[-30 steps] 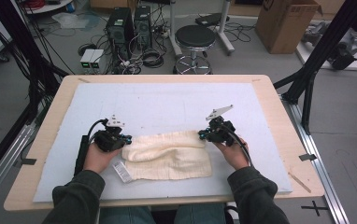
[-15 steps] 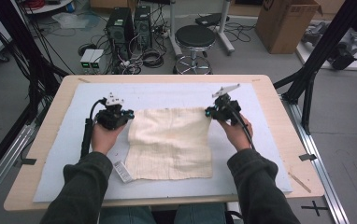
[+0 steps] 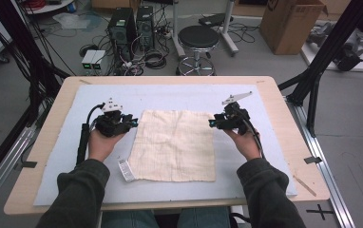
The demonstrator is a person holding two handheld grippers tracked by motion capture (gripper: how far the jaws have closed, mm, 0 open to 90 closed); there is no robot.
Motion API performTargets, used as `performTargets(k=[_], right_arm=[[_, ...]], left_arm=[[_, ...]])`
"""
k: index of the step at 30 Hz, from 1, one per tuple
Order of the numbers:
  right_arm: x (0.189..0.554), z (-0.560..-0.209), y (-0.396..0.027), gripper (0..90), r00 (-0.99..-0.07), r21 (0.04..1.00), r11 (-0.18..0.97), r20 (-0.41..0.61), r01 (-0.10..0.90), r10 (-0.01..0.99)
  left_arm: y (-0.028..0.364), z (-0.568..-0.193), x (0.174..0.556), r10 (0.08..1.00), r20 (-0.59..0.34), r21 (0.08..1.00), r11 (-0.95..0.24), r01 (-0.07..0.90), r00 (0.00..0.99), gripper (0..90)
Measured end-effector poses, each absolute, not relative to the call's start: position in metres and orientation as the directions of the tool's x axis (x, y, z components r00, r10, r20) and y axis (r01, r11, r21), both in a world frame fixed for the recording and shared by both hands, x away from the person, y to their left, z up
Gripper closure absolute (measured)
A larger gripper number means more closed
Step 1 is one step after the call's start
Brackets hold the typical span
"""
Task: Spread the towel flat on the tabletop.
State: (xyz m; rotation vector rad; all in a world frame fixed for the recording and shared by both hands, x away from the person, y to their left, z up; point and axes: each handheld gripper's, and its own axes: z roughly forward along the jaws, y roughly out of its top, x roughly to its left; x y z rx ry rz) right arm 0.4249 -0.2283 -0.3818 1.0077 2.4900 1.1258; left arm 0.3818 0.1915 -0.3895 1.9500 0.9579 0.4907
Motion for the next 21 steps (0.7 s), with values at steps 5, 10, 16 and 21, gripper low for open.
performTargets(k=[5,10,16,21], right_arm=[[0.396,-0.381,-0.231,55.2,-0.765,0.747,0.462,0.093,0.477,0.638],[0.369,-0.386,-0.232,54.1,-0.804,0.750,0.486,0.101,0.449,0.586],[0.340,-0.398,-0.228,59.1,-0.854,0.746,0.528,0.105,0.406,0.509],[0.325,-0.413,-0.224,61.7,-0.884,0.727,0.569,0.113,0.385,0.454]], left_arm=[[0.194,-0.391,0.354,0.740,-0.028,0.856,-0.329,0.398,0.672,63.1],[0.196,-0.398,0.324,0.699,-0.026,0.858,-0.351,0.374,0.715,59.8],[0.202,-0.410,0.295,0.663,-0.024,0.850,-0.380,0.365,0.748,56.5],[0.202,-0.420,0.282,0.634,-0.009,0.830,-0.427,0.359,0.773,53.7]])
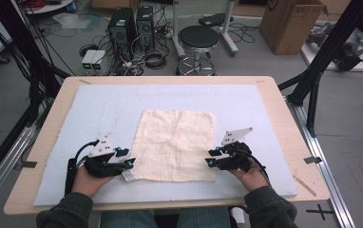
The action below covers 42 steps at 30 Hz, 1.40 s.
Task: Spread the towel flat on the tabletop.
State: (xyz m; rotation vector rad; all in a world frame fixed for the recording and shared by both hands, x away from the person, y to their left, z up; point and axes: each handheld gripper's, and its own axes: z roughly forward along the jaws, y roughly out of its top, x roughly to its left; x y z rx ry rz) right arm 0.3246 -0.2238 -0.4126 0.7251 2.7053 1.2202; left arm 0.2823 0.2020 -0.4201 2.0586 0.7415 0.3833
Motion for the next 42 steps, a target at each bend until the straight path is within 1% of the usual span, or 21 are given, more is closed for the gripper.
performTargets(k=[8,10,11,13,17,18,19,23,29,33,34,36,37,38,40,42], right_arm=[[0.323,-0.431,-0.217,66.0,-0.903,0.651,0.665,0.076,0.366,0.423],[0.323,-0.431,-0.215,69.3,-0.905,0.647,0.674,0.062,0.358,0.421],[0.323,-0.431,-0.215,71.3,-0.904,0.645,0.675,0.060,0.359,0.424],[0.324,-0.432,-0.216,75.3,-0.904,0.645,0.677,0.051,0.355,0.426],[0.325,-0.432,-0.216,82.3,-0.901,0.642,0.676,0.055,0.362,0.430],[0.325,-0.432,-0.215,84.3,-0.904,0.642,0.676,0.063,0.361,0.424],[0.326,-0.432,-0.215,86.0,-0.907,0.644,0.678,0.059,0.354,0.418],[0.327,-0.431,-0.217,88.2,-0.907,0.640,0.678,0.075,0.362,0.413],[0.326,-0.429,-0.224,88.3,-0.903,0.629,0.682,0.078,0.374,0.423],[0.321,-0.428,-0.225,87.4,-0.906,0.639,0.679,0.067,0.361,0.418],[0.320,-0.427,-0.226,81.1,-0.907,0.648,0.674,0.064,0.355,0.416],[0.318,-0.425,-0.227,75.0,-0.911,0.662,0.659,0.091,0.357,0.402],[0.317,-0.424,-0.227,71.0,-0.916,0.667,0.662,0.078,0.342,0.395],[0.315,-0.424,-0.227,69.4,-0.916,0.669,0.660,0.080,0.343,0.394],[0.313,-0.424,-0.226,65.4,-0.931,0.680,0.660,0.095,0.320,0.353],[0.311,-0.426,-0.223,63.6,-0.939,0.675,0.671,0.102,0.308,0.328]], left_arm=[[0.194,-0.434,0.280,0.580,-0.023,0.780,-0.499,0.377,0.814,52.3],[0.192,-0.438,0.281,0.570,-0.024,0.762,-0.521,0.385,0.821,52.5],[0.191,-0.440,0.282,0.570,-0.042,0.756,-0.518,0.399,0.820,52.7],[0.191,-0.442,0.283,0.568,-0.044,0.754,-0.520,0.400,0.822,54.6],[0.191,-0.442,0.283,0.573,-0.031,0.756,-0.523,0.394,0.819,65.7],[0.191,-0.442,0.282,0.570,-0.030,0.757,-0.524,0.391,0.821,69.2],[0.190,-0.442,0.282,0.565,-0.028,0.757,-0.527,0.387,0.824,74.7],[0.188,-0.441,0.277,0.555,-0.009,0.756,-0.541,0.369,0.832,85.9],[0.187,-0.440,0.272,0.541,-0.012,0.756,-0.545,0.362,0.841,87.7],[0.187,-0.440,0.269,0.535,-0.011,0.756,-0.548,0.357,0.845,87.8],[0.187,-0.440,0.268,0.535,-0.008,0.757,-0.549,0.355,0.845,87.9],[0.188,-0.439,0.267,0.536,-0.006,0.756,-0.551,0.355,0.844,87.8],[0.188,-0.439,0.267,0.536,-0.006,0.755,-0.551,0.355,0.844,87.8],[0.188,-0.440,0.268,0.538,-0.007,0.757,-0.548,0.356,0.843,87.8],[0.187,-0.440,0.267,0.538,-0.008,0.759,-0.546,0.355,0.843,87.8],[0.187,-0.440,0.267,0.537,-0.006,0.756,-0.550,0.356,0.844,87.8]])
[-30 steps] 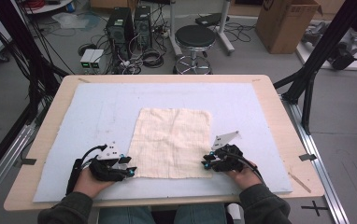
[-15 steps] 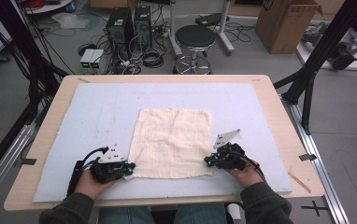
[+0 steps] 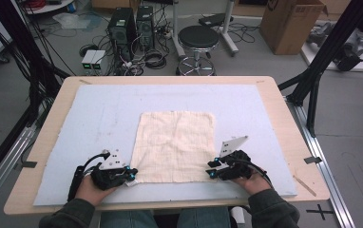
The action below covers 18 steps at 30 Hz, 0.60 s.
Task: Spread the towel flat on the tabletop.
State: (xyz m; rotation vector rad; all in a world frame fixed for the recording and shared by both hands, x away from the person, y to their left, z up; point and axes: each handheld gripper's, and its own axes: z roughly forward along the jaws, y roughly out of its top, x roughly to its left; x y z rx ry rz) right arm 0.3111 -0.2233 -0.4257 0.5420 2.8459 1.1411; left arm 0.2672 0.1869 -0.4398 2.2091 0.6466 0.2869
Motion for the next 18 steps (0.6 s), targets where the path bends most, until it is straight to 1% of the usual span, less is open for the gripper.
performTargets(k=[1,3,4,5,6,7,8,18], right_arm=[[0.3105,-0.4269,-0.2214,63.6,-0.942,0.671,0.679,0.093,0.298,0.321],[0.3096,-0.4310,-0.2167,66.8,-0.945,0.637,0.713,0.079,0.293,0.317],[0.3083,-0.4318,-0.2156,70.9,-0.948,0.639,0.719,0.052,0.273,0.314],[0.3085,-0.4315,-0.2154,73.5,-0.948,0.636,0.722,0.048,0.272,0.315],[0.3093,-0.4312,-0.2154,77.8,-0.946,0.633,0.722,0.051,0.279,0.321],[0.3096,-0.4309,-0.2153,84.8,-0.944,0.630,0.722,0.060,0.287,0.324],[0.3105,-0.4311,-0.2153,87.7,-0.948,0.628,0.724,0.073,0.285,0.310],[0.3094,-0.4297,-0.2226,89.0,-0.948,0.624,0.722,0.109,0.298,0.298]], left_arm=[[0.1870,-0.4399,0.2671,0.537,-0.003,0.756,-0.551,0.354,0.844,87.8],[0.1870,-0.4400,0.2671,0.536,-0.003,0.756,-0.551,0.353,0.844,87.8],[0.1870,-0.4402,0.2670,0.537,-0.007,0.757,-0.548,0.355,0.844,87.8],[0.1870,-0.4404,0.2670,0.537,-0.007,0.758,-0.547,0.354,0.844,87.8],[0.1868,-0.4404,0.2666,0.539,-0.008,0.759,-0.545,0.356,0.842,87.8],[0.1869,-0.4404,0.2668,0.536,-0.006,0.759,-0.547,0.353,0.844,87.8],[0.1871,-0.4402,0.2667,0.535,-0.005,0.759,-0.548,0.352,0.845,87.8],[0.1853,-0.4385,0.2628,0.522,-0.002,0.766,-0.547,0.337,0.853,87.8]])
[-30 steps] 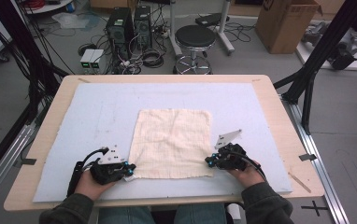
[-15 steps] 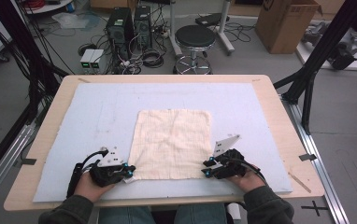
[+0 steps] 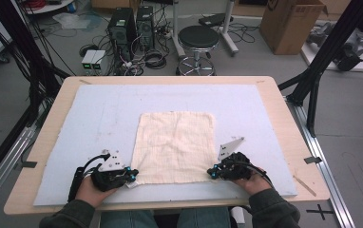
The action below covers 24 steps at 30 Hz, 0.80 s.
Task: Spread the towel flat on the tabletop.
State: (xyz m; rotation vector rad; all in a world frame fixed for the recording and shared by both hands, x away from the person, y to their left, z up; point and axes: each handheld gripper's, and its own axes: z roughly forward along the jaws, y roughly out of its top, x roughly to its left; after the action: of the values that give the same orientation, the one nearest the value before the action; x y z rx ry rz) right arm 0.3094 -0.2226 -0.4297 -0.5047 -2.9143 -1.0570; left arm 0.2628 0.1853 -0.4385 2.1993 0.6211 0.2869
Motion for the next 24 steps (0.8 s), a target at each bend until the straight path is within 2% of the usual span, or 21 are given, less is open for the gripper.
performTargets(k=[9,11,13,18,24], right_arm=[[0.304,-0.429,-0.226,88.6,-0.953,0.633,0.719,0.108,0.285,0.283],[0.304,-0.428,-0.227,83.8,-0.949,0.644,0.705,0.119,0.297,0.292],[0.304,-0.425,-0.229,75.8,-0.944,0.665,0.680,0.129,0.309,0.302],[0.306,-0.420,-0.232,71.1,-0.936,0.708,0.629,0.138,0.322,0.323],[0.309,-0.420,-0.235,64.7,-0.927,0.731,0.594,0.142,0.335,0.348]], left_arm=[[0.186,-0.438,0.259,0.522,-0.006,0.767,-0.545,0.339,0.853,87.7],[0.186,-0.438,0.258,0.524,-0.007,0.770,-0.541,0.339,0.852,86.5],[0.187,-0.436,0.259,0.529,-0.015,0.777,-0.528,0.343,0.849,80.7],[0.190,-0.432,0.261,0.547,-0.031,0.797,-0.492,0.351,0.837,73.4],[0.192,-0.429,0.263,0.557,-0.036,0.813,-0.466,0.349,0.829,69.1]])
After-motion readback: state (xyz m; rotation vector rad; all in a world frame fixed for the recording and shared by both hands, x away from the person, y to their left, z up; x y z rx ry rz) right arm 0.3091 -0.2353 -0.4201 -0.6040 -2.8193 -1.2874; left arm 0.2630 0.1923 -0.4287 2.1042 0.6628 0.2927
